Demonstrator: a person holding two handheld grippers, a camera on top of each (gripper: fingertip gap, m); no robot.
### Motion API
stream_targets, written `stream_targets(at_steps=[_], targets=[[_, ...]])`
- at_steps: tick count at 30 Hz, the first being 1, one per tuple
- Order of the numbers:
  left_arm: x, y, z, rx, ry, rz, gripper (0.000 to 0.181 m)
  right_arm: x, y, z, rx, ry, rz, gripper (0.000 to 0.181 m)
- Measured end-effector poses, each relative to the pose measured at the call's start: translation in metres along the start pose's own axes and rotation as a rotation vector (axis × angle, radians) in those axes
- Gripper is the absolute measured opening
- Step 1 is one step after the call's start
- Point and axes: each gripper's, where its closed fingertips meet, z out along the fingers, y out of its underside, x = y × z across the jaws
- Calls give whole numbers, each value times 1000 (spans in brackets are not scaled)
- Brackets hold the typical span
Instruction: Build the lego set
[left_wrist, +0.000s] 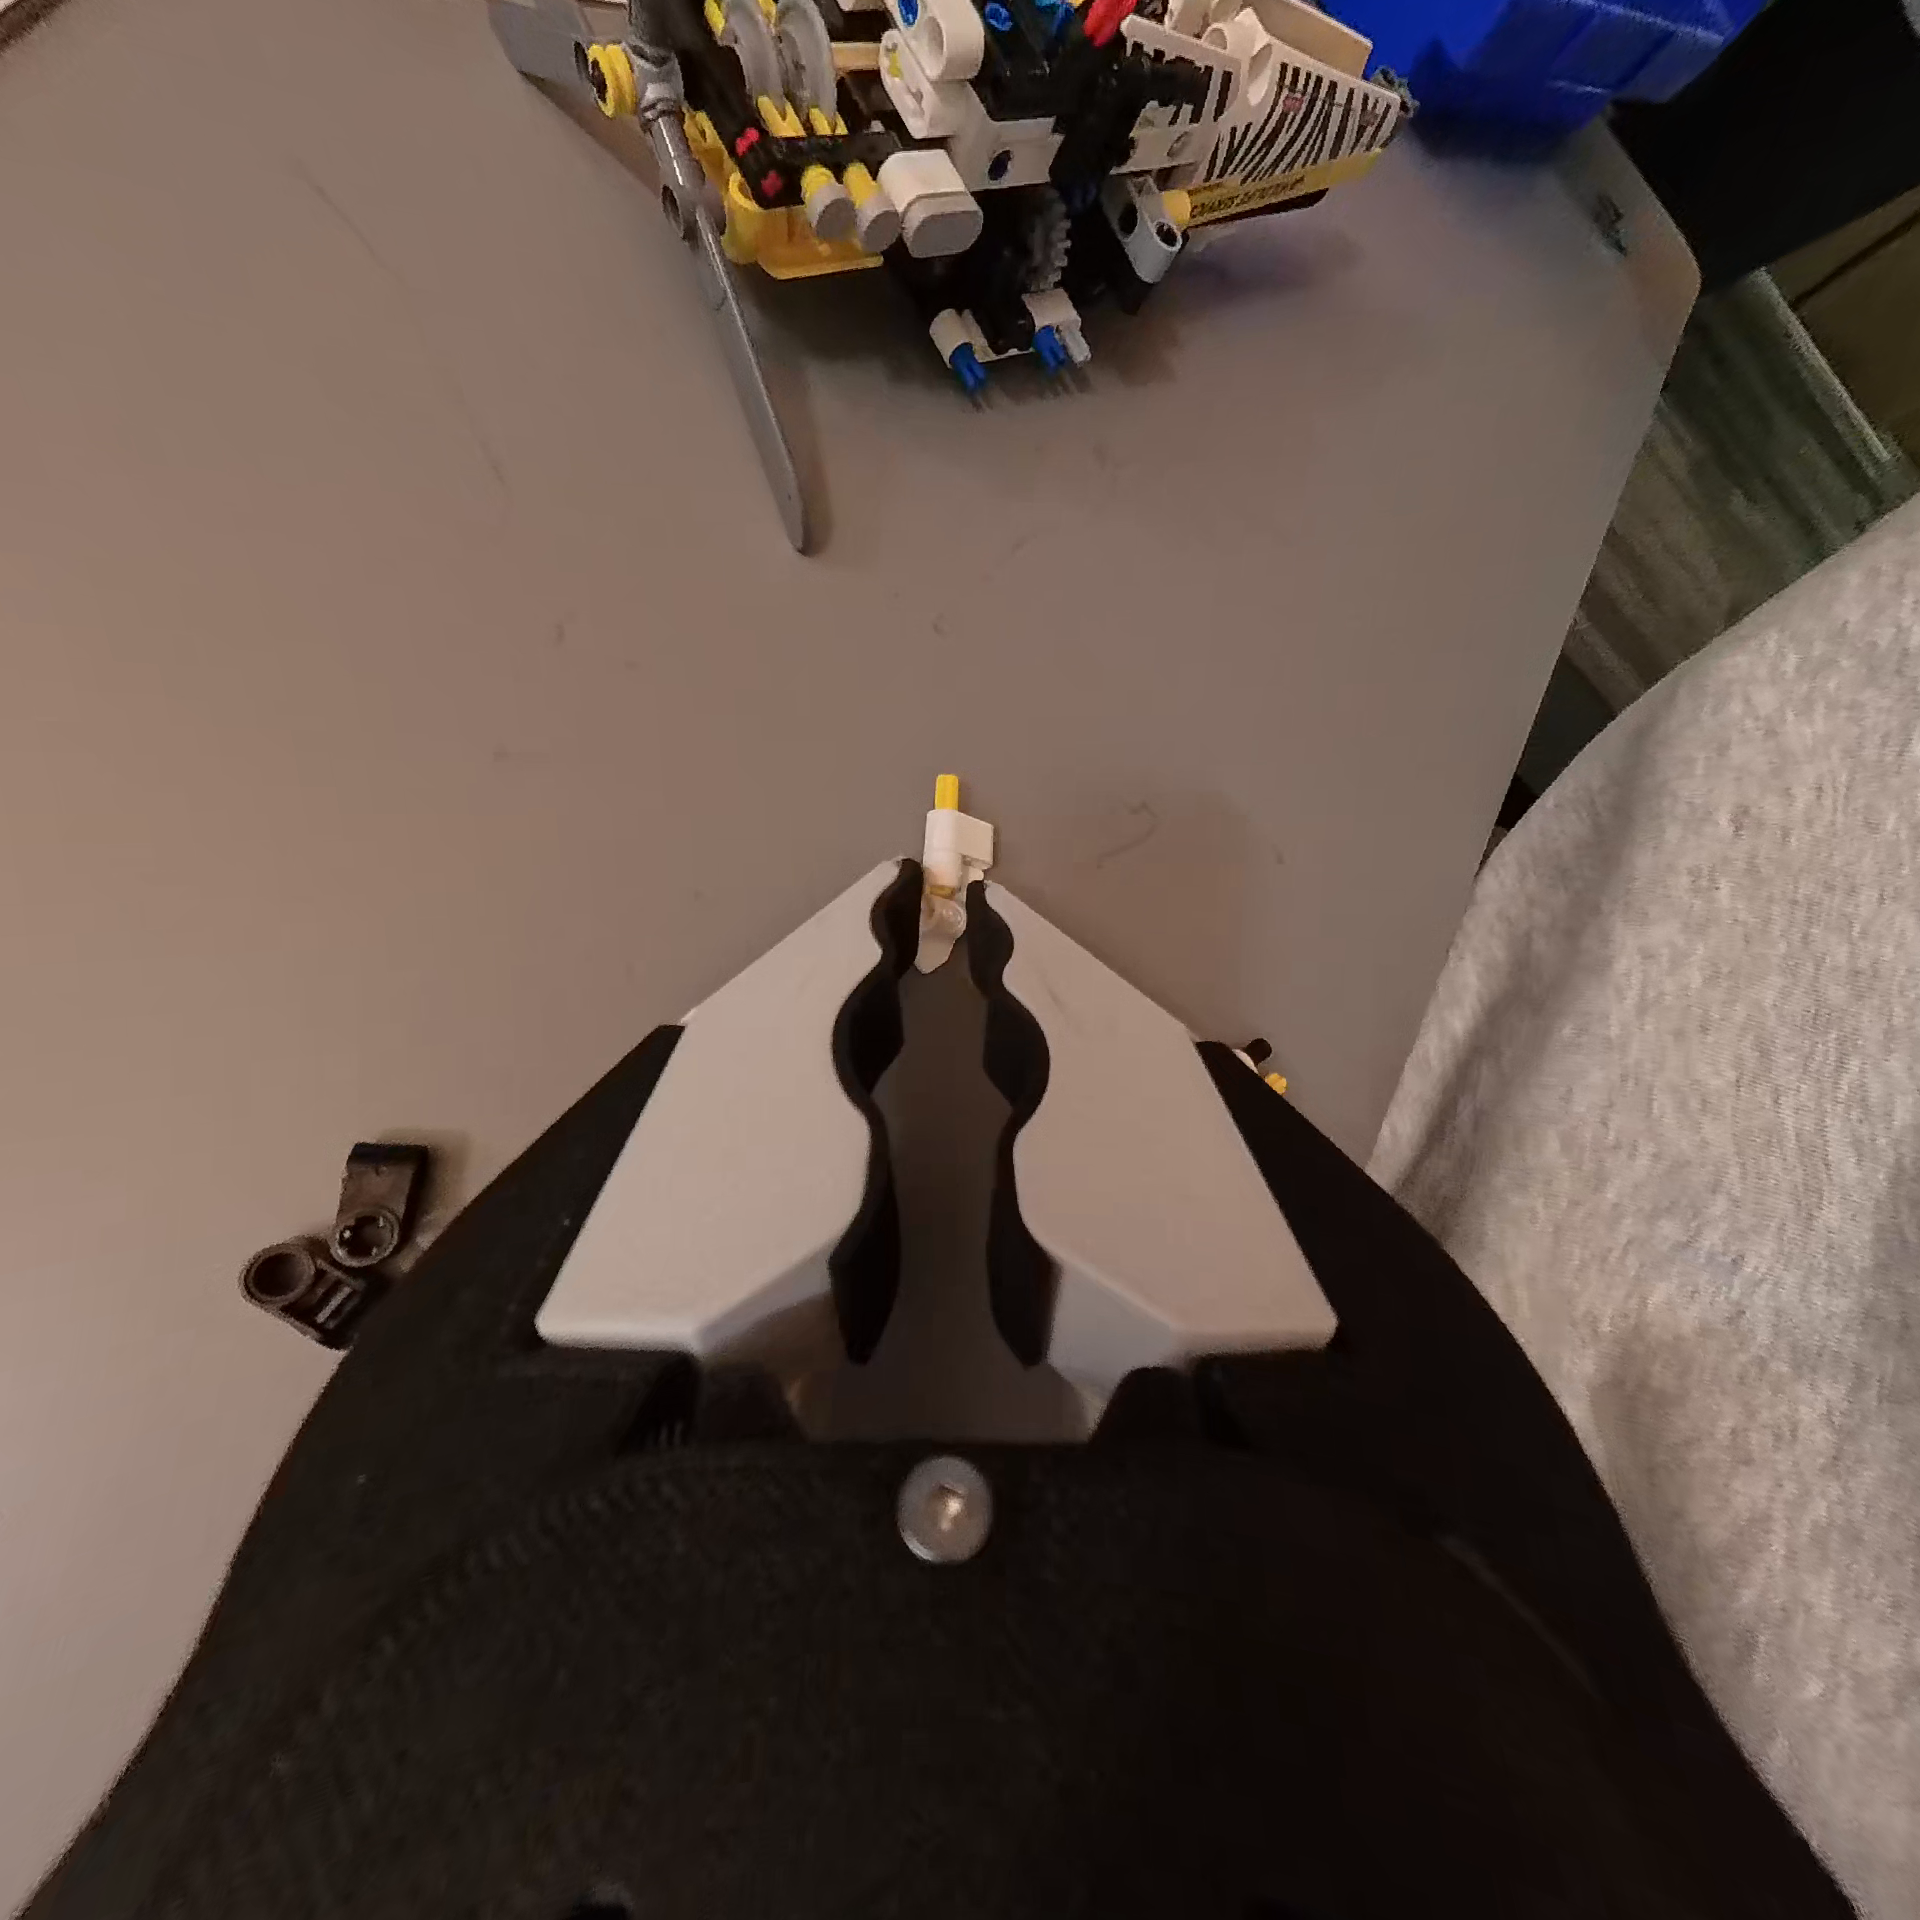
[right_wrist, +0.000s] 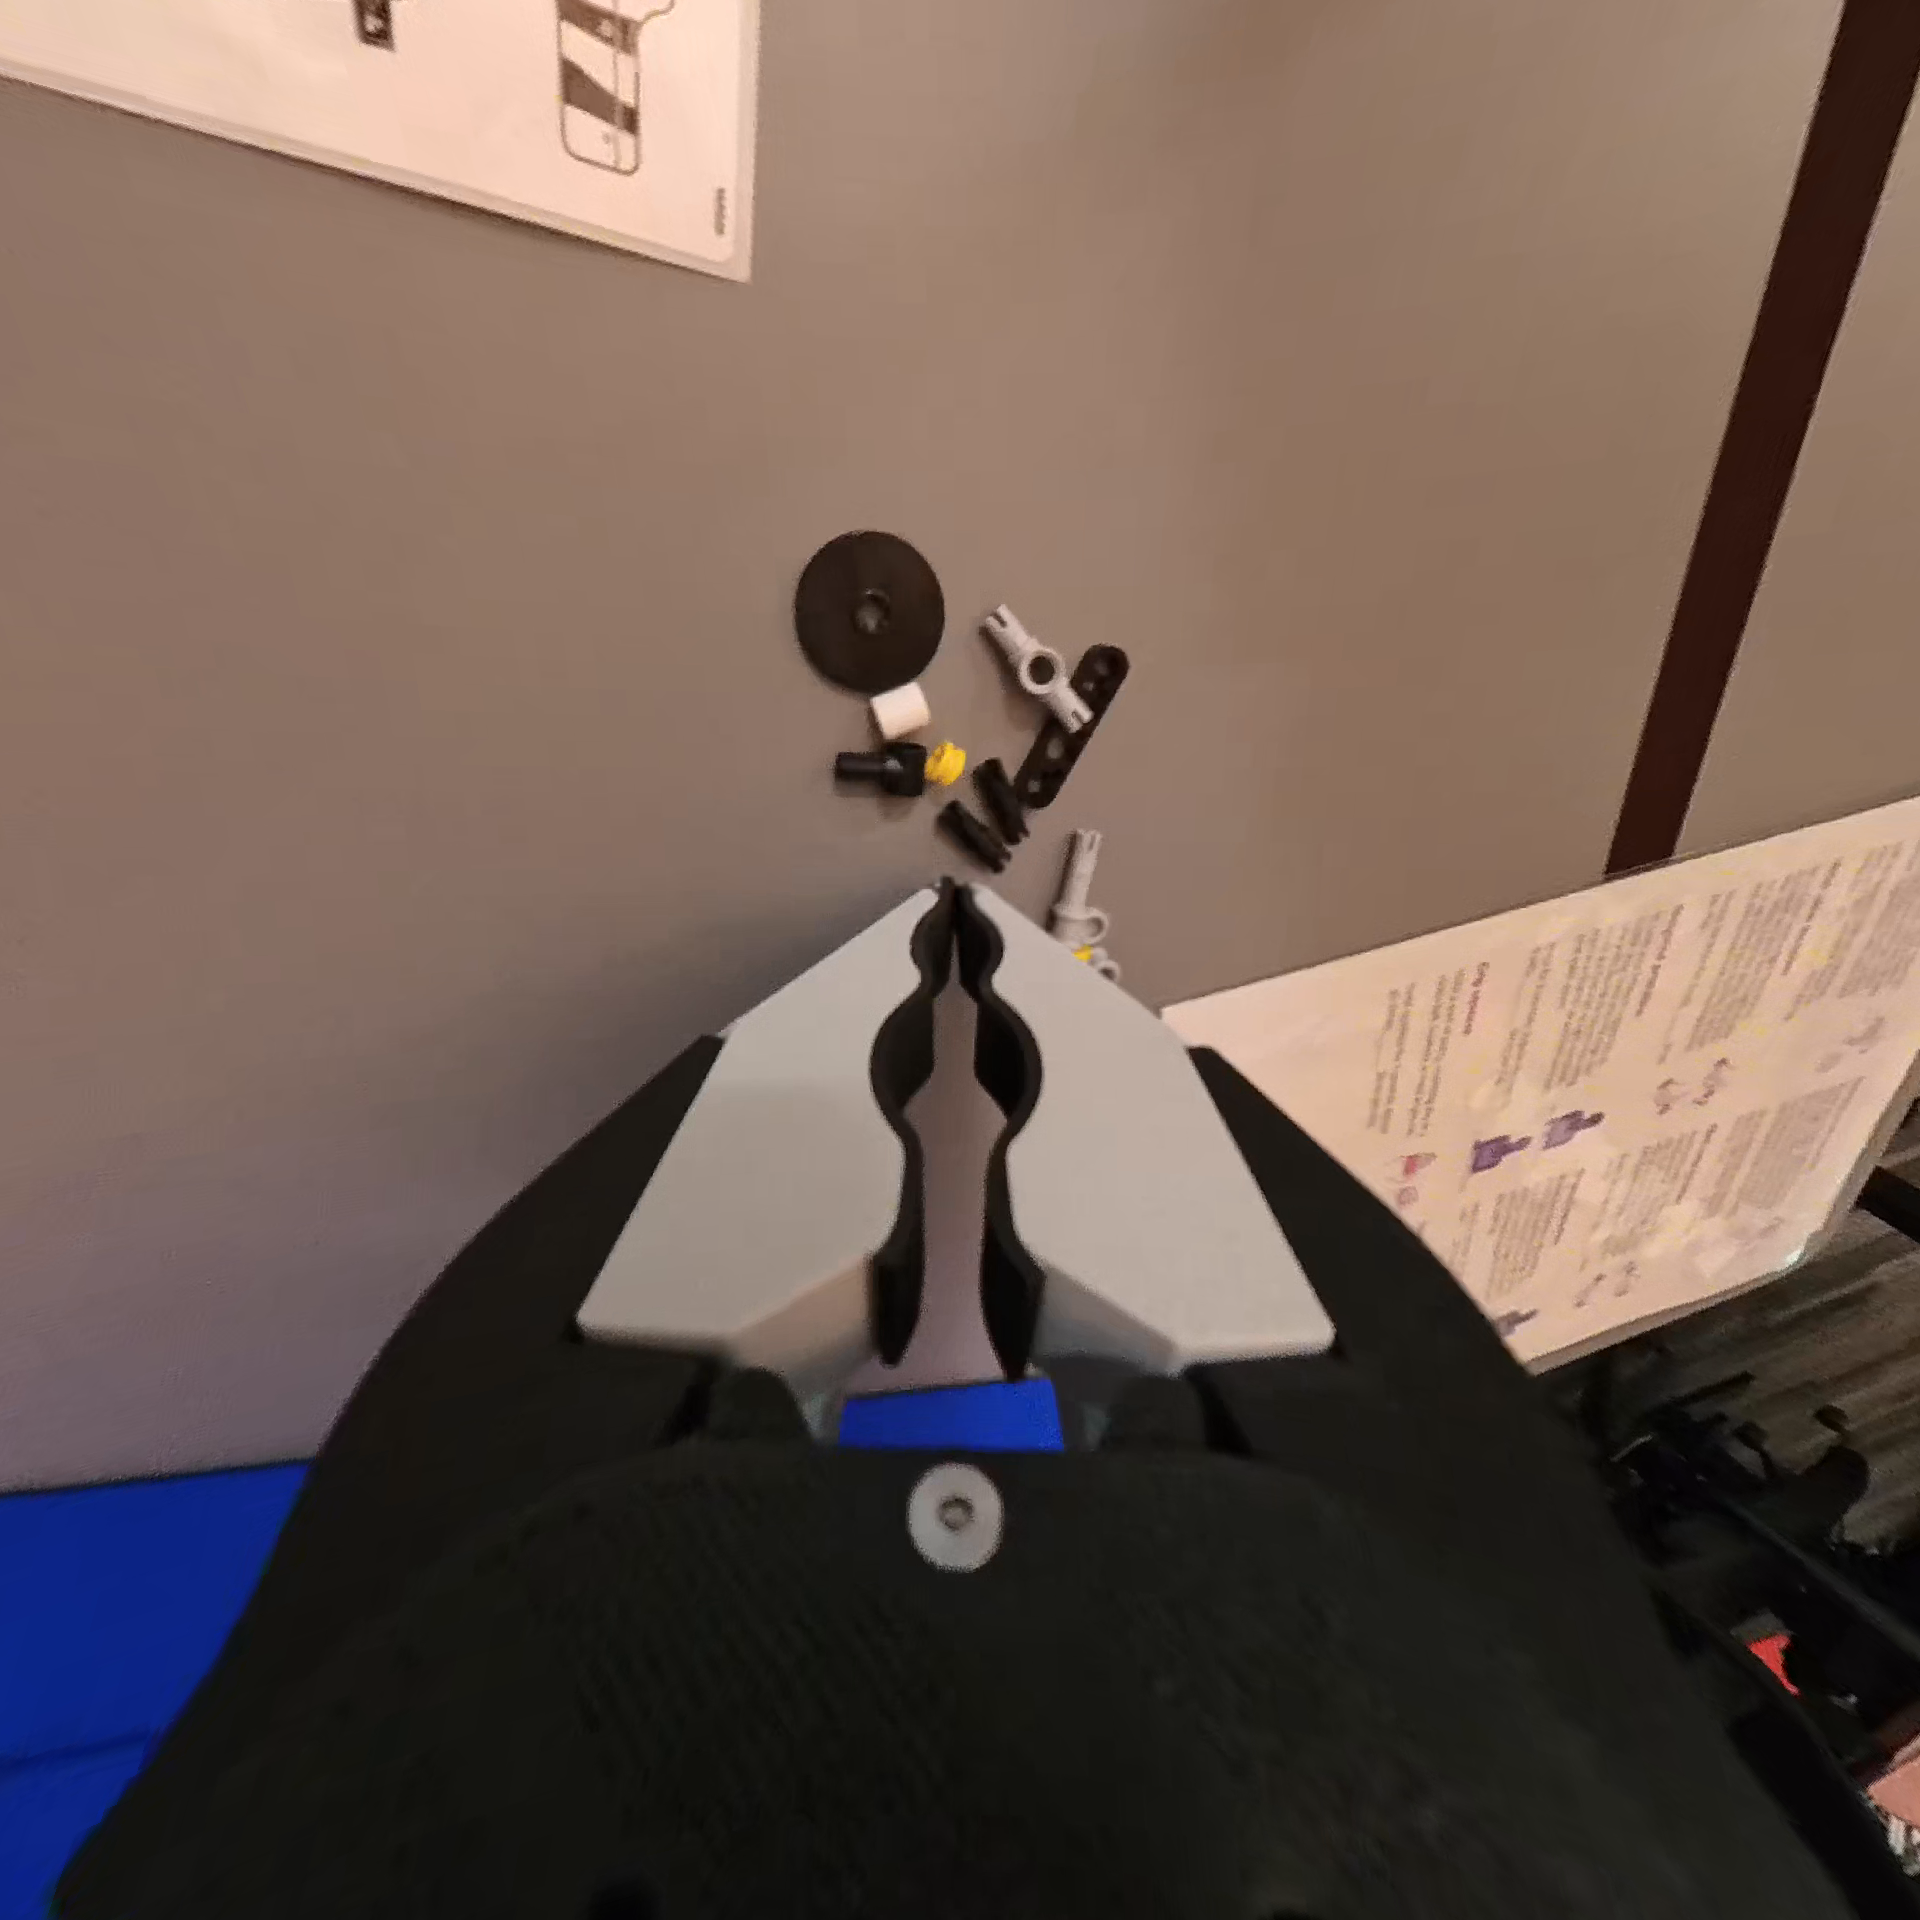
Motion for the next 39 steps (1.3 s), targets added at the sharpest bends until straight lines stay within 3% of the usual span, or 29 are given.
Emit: stream_targets(at_steps=[10,12,14,17,22,31,34,37,39], targets=[[1,0,0,0,24,-17,7,-28,-16,-59,194,142,-2,0],[2,-1,1,0,37,-23,7,-28,-14,-55,174,163,-50,2],[3,-2,3,-4,38,-15,7,-35,-22,-46,206,84,-52,18],[3,-1,4,-8,11,14,7,-20,-22,-31,205,38,9,30],[2,-1,4,-9,-15,34,7,2,2,-7,137,-37,109,23],[0,-4,2,15,56,-63,5,-6,-6,0,101,-139,127,2],[0,-4,2,15,56,-62,5,-10,-15,-22,148,-104,154,2],[0,-4,1,17,61,-67,5,-26,-47,-76,356,-16,168,2],[1,-4,1,15,74,-68,5,-57,-74,-119,508,6,173,2]])
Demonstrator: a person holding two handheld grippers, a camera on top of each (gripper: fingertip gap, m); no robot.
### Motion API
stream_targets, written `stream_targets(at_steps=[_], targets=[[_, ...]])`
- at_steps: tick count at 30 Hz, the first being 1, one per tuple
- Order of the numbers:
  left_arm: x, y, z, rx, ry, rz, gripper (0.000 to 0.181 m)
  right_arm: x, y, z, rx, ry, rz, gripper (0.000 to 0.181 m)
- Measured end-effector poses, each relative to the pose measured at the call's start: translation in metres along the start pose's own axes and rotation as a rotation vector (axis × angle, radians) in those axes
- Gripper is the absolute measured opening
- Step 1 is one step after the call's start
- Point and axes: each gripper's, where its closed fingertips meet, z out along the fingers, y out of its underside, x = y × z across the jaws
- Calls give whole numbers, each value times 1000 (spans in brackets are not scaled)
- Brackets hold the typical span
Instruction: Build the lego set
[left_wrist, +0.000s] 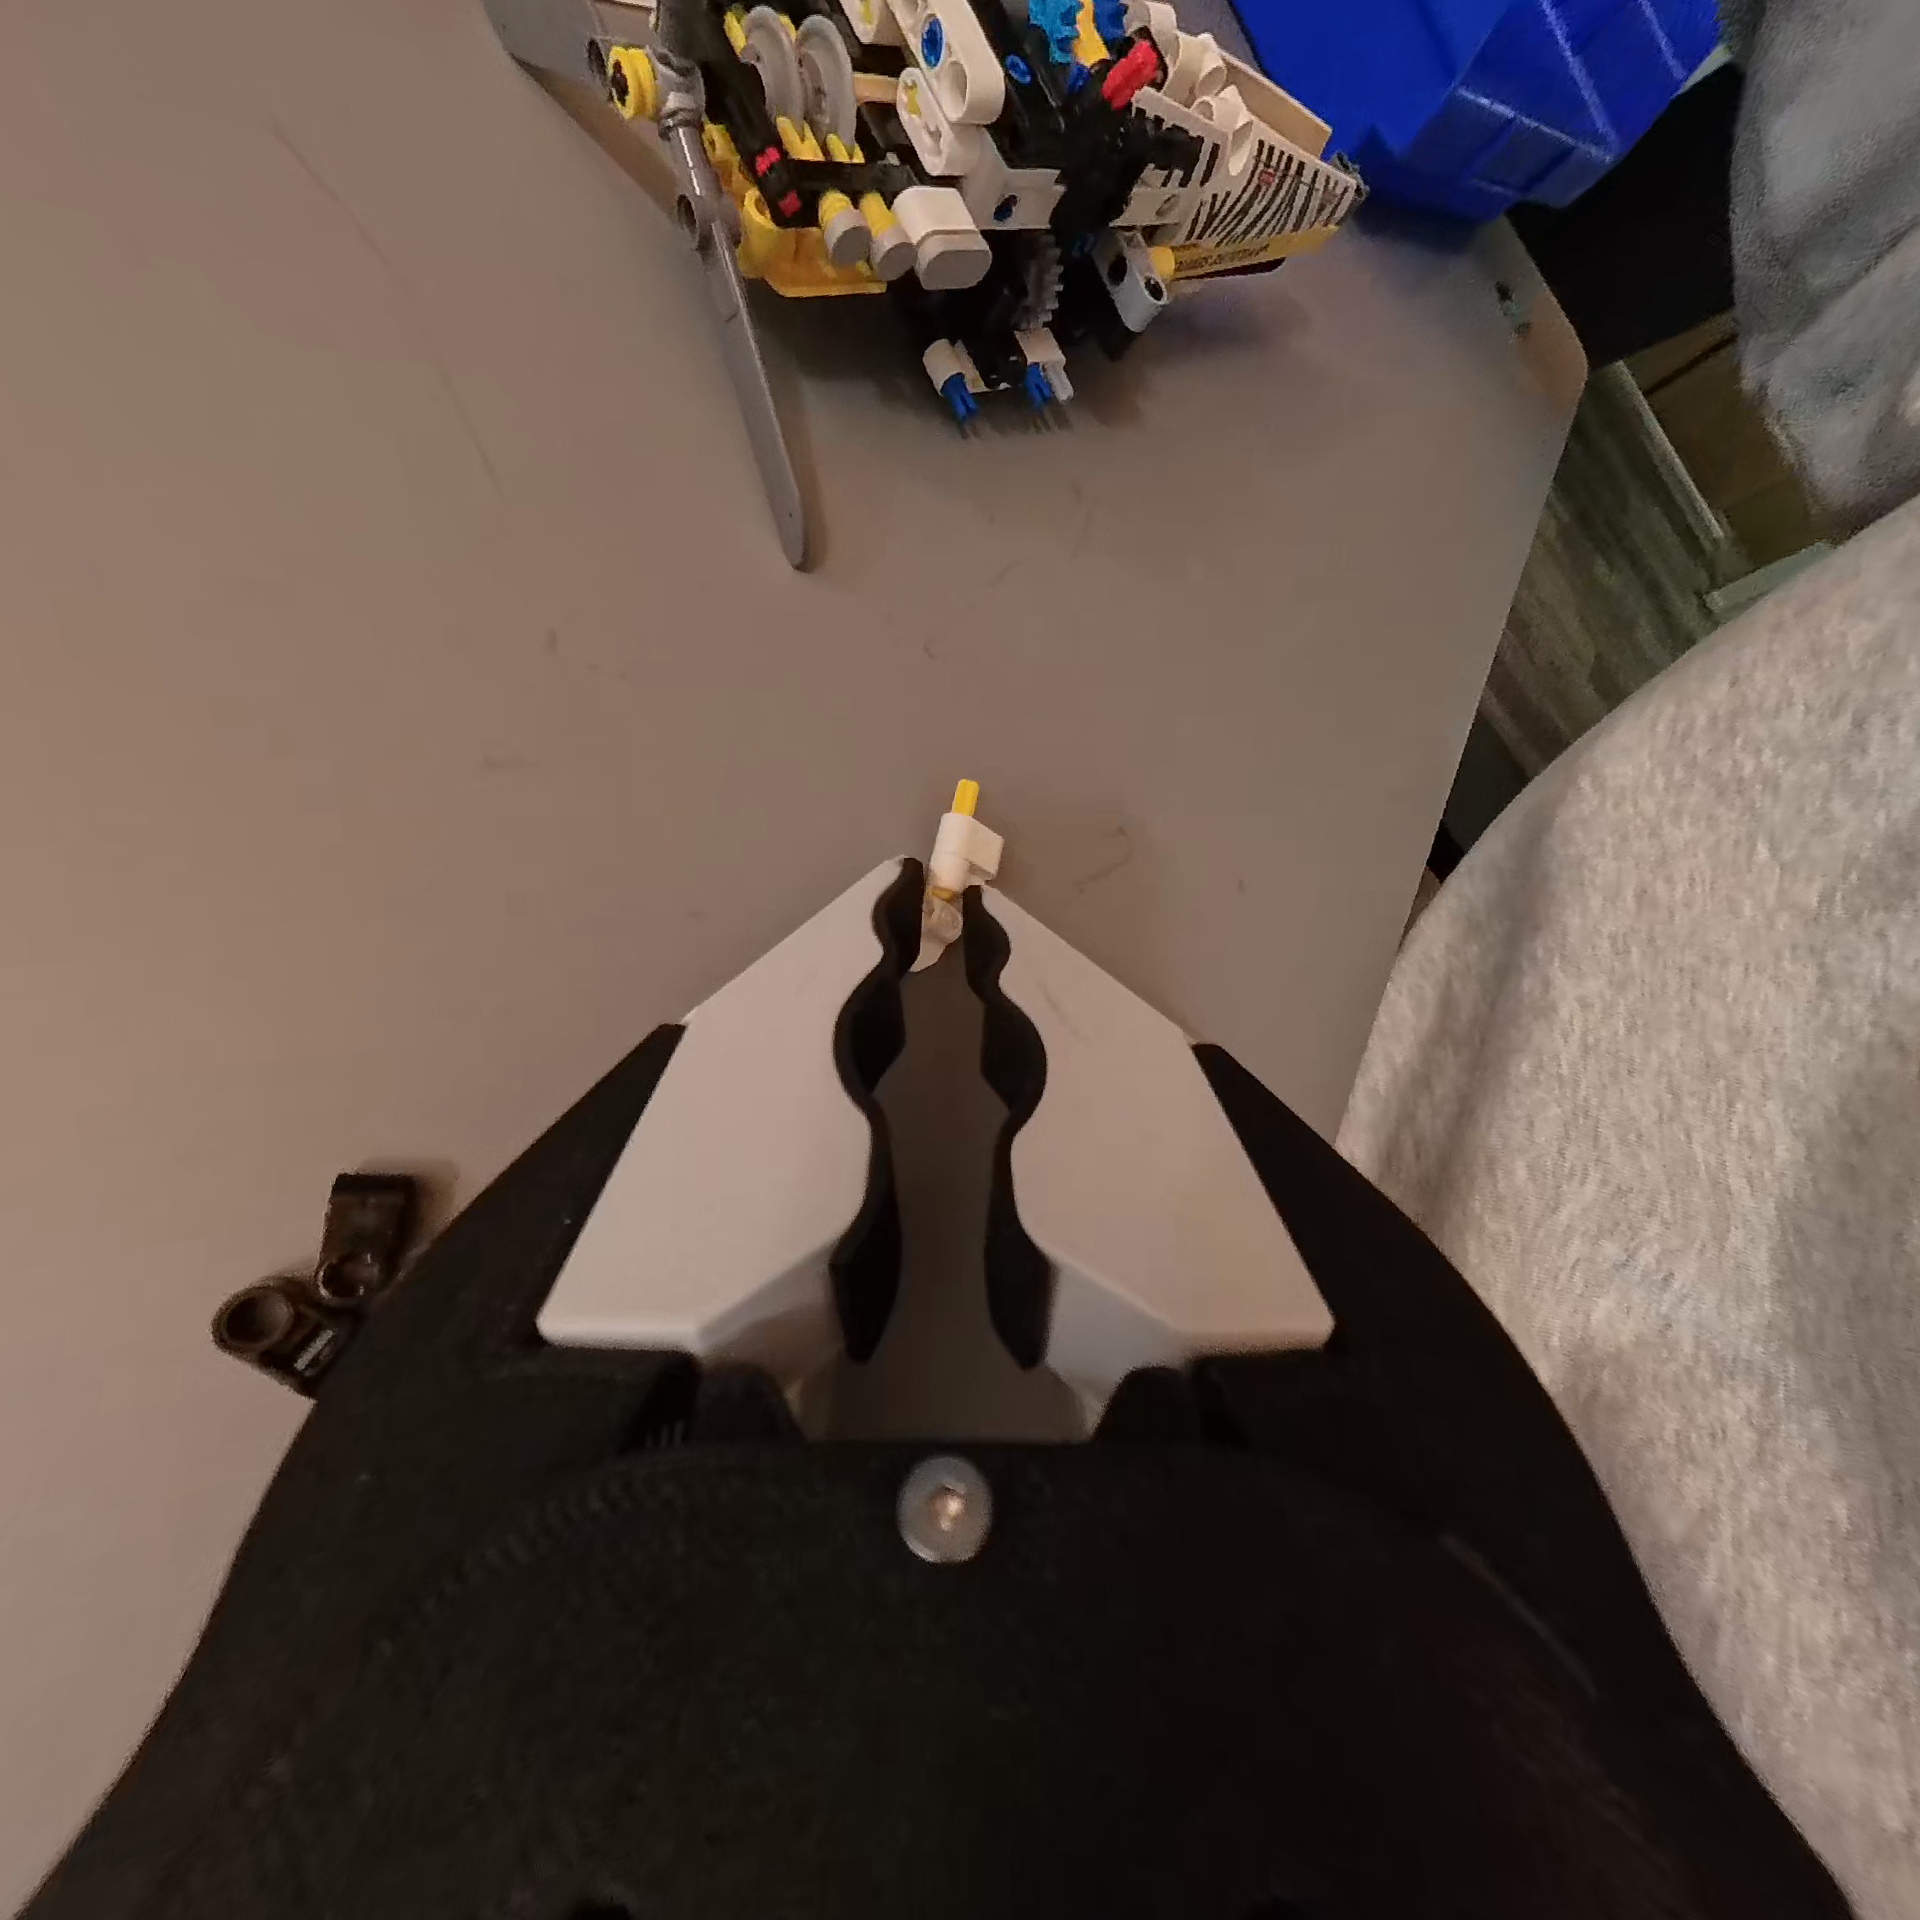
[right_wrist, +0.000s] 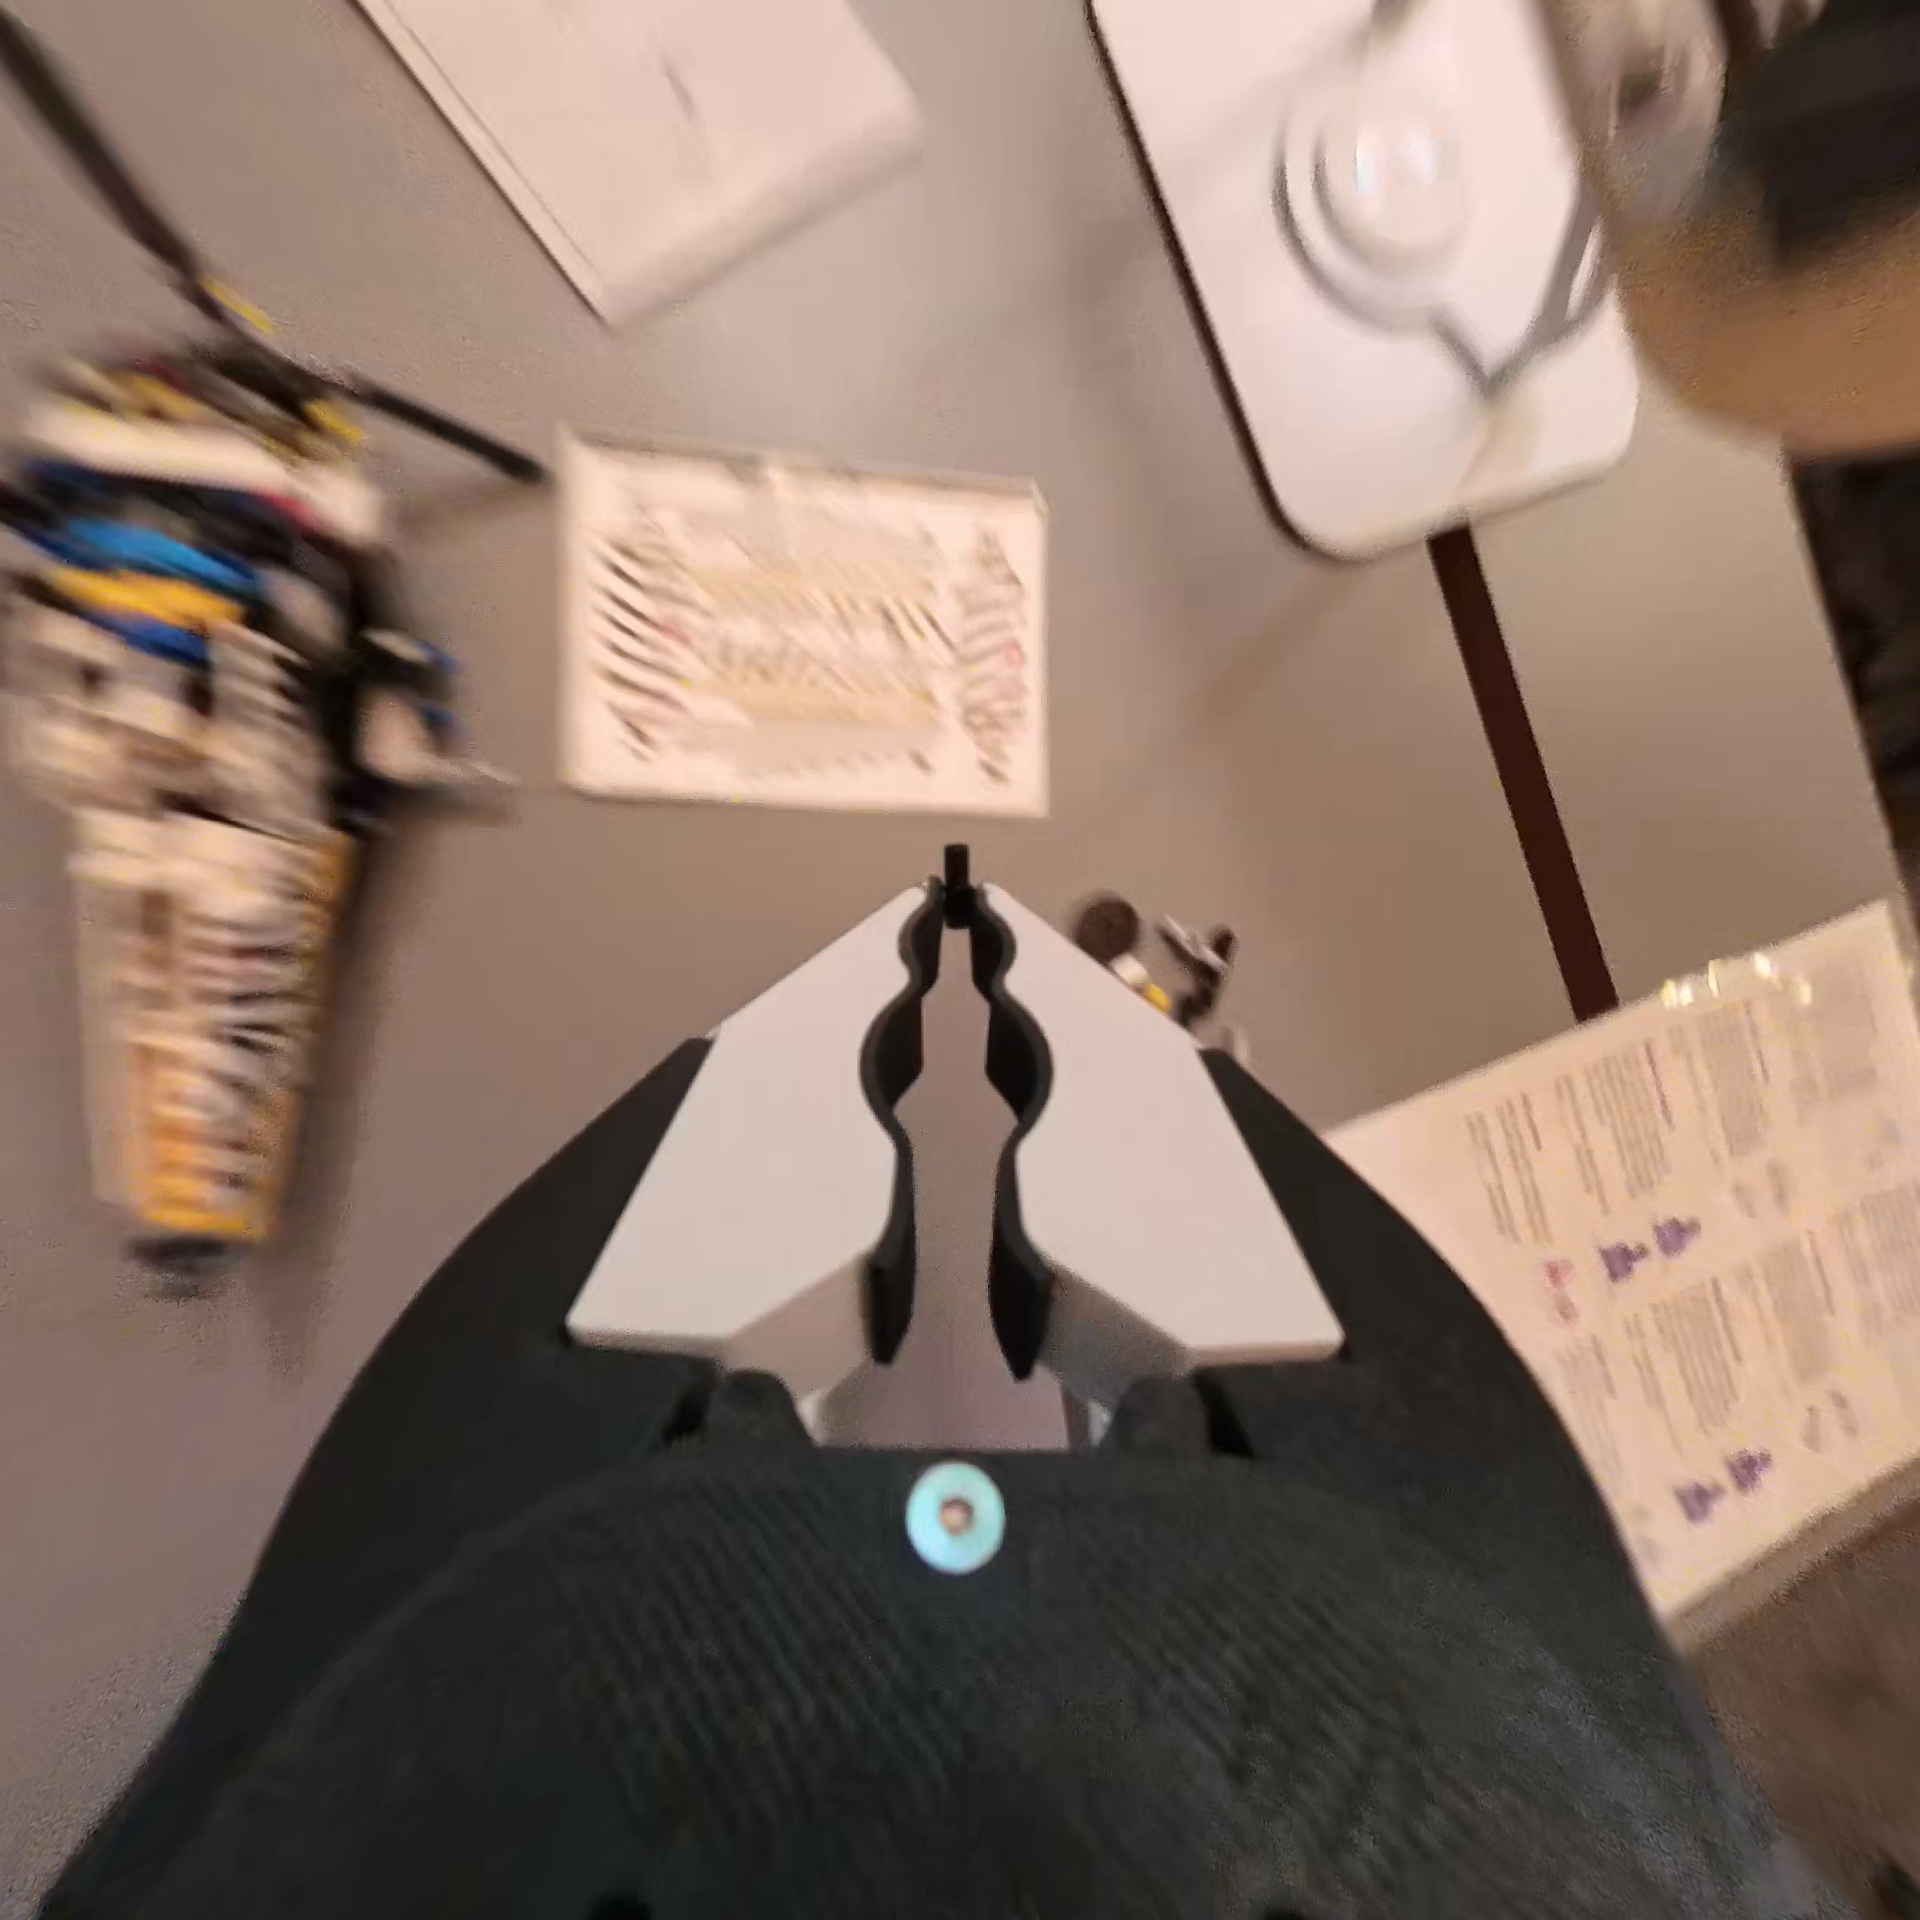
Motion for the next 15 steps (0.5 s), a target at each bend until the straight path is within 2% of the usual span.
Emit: stream_targets(at_steps=[2,4,6,9,11,15], targets=[[4,2,1,-15,19,16,6,-55,-34,-19,138,-34,-11,2],[14,7,4,-49,58,61,6,-127,-59,-24,241,-136,-6,2],[24,13,8,-85,83,118,7,-198,-67,-12,265,-247,9,2],[30,17,12,-111,68,186,8,-281,-57,24,193,-325,-41,3],[32,18,12,-114,58,221,14,-307,-44,46,115,-294,-104,3],[31,18,9,-100,14,271,26,-317,-39,62,112,-286,-94,2]])
